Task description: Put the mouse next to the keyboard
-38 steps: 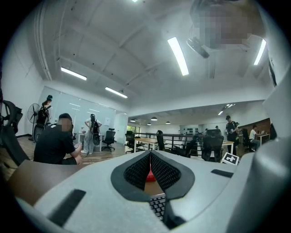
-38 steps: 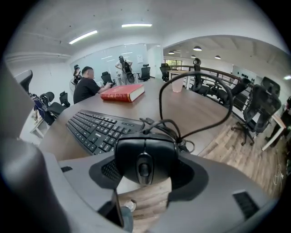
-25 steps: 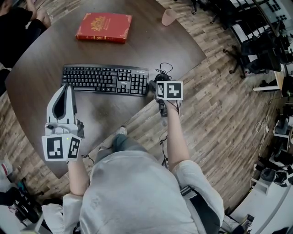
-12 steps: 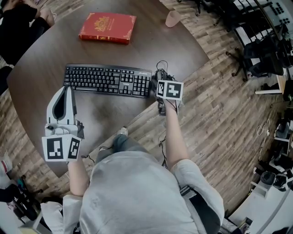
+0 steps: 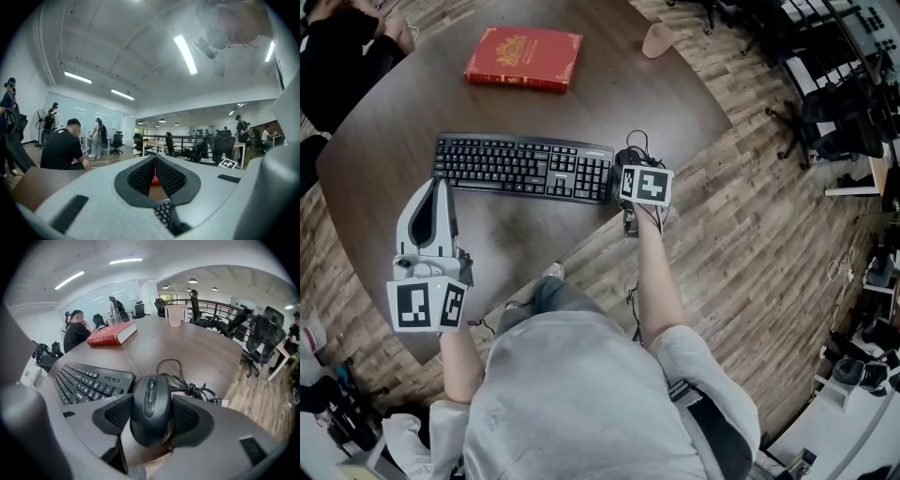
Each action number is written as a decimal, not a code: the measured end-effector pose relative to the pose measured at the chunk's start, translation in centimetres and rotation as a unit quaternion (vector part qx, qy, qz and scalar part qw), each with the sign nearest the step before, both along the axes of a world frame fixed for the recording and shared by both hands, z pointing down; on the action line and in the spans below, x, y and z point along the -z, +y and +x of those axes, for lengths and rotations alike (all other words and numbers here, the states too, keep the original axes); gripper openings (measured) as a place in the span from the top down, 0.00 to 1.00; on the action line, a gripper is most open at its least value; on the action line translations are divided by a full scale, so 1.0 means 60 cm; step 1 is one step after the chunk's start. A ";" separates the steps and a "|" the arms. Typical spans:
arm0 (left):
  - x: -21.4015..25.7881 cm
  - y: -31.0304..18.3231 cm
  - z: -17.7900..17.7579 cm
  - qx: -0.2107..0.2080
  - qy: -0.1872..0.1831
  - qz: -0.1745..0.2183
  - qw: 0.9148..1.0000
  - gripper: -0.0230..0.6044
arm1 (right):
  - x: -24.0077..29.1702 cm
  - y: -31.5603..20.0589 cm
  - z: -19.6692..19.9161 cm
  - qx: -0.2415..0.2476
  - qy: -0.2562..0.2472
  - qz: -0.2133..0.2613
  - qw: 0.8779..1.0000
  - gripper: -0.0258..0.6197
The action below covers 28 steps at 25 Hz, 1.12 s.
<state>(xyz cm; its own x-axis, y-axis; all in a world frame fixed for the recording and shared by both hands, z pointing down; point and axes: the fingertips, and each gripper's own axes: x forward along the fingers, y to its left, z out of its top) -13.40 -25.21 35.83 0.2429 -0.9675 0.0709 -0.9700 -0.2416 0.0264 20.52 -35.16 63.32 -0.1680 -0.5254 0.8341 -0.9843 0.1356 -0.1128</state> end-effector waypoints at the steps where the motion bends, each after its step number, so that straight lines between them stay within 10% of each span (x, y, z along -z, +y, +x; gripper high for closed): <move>1: 0.000 0.000 -0.001 0.001 0.000 0.000 1.000 0.95 | 0.000 -0.001 0.000 -0.001 0.001 0.000 1.000 0.57; 22: 0.019 0.013 0.002 -0.015 -0.001 0.016 1.000 0.95 | 0.092 0.016 -0.006 -0.002 -0.035 0.145 0.989 0.58; 28: 0.029 0.020 0.009 -0.040 0.005 0.025 0.999 0.95 | 0.157 0.063 -0.037 0.018 -0.046 0.201 0.978 0.91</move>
<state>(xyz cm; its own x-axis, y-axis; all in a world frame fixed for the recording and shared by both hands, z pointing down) -12.88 -23.99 34.12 0.3197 -0.9473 0.0208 -0.9474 -0.3192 0.0230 18.31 -31.38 53.90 -0.2576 -0.8006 0.5410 -0.9661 0.2223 -0.1311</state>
